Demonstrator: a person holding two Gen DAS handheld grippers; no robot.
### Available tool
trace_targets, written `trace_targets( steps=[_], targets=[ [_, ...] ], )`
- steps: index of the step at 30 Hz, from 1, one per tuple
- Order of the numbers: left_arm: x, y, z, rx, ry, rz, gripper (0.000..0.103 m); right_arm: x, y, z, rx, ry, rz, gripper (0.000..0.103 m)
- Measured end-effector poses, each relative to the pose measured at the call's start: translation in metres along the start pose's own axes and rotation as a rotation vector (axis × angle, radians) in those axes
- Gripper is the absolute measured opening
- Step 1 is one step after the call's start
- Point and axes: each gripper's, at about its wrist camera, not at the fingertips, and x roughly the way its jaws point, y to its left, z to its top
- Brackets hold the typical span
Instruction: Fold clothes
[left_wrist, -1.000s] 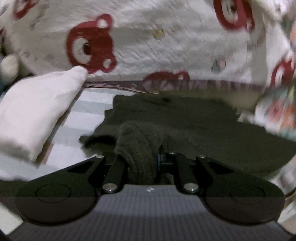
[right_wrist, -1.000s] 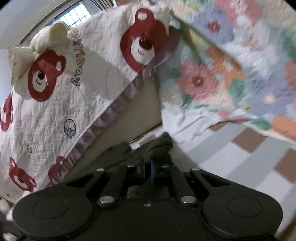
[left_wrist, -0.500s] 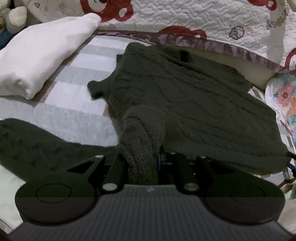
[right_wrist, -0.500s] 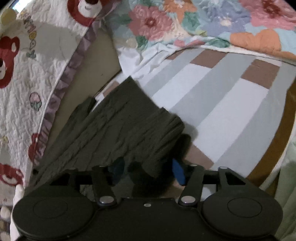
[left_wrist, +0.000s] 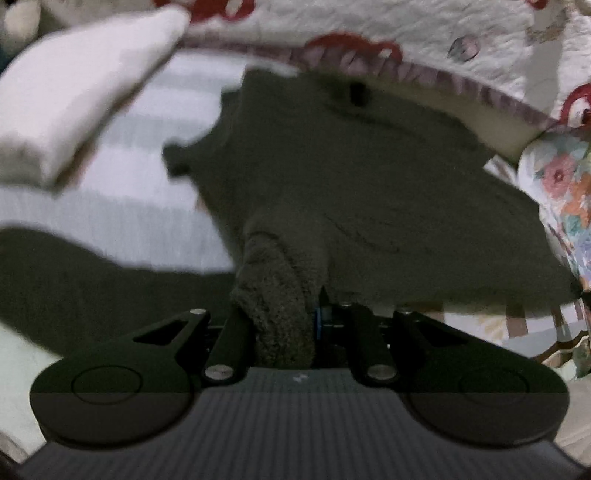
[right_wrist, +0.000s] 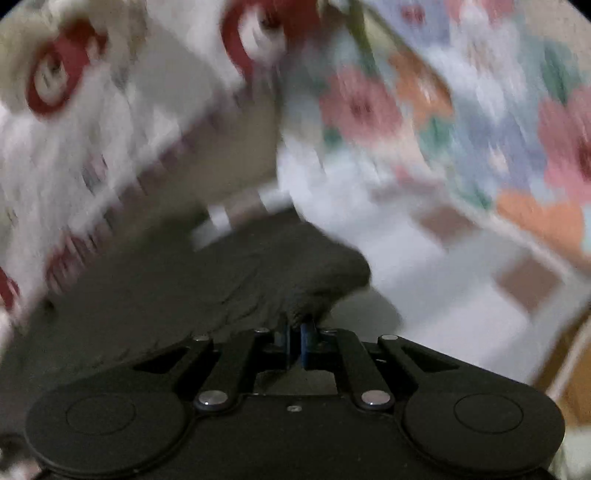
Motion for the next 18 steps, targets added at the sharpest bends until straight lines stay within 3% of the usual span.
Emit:
trace_targets(
  steps=[2,5,8,10,12,18],
  targets=[
    [0.001,0.003,-0.004,-0.039,0.012,0.01,0.014,0.002,-0.001,-0.017,-0.031,0.071,-0.039,0.006],
    [-0.007,0.002,-0.006,-0.034,0.004,0.011,0.02,0.001,-0.01,-0.02,0.015,0.099,-0.112,0.011],
    [-0.021,0.001,-0.005,-0.008,-0.011,0.022,0.034,-0.004,-0.015,-0.009,0.076,0.099,-0.176,0.021],
    [-0.035,0.002,-0.006,0.008,-0.03,0.038,0.045,-0.018,-0.005,-0.001,0.034,0.061,-0.209,0.026],
    [-0.048,0.005,-0.012,0.038,-0.024,0.063,0.046,-0.031,0.002,-0.001,-0.06,0.062,-0.173,0.037],
    [-0.071,0.033,-0.021,0.091,0.009,0.2,0.049,-0.054,0.025,0.006,-0.126,0.144,0.106,0.038]
  ],
)
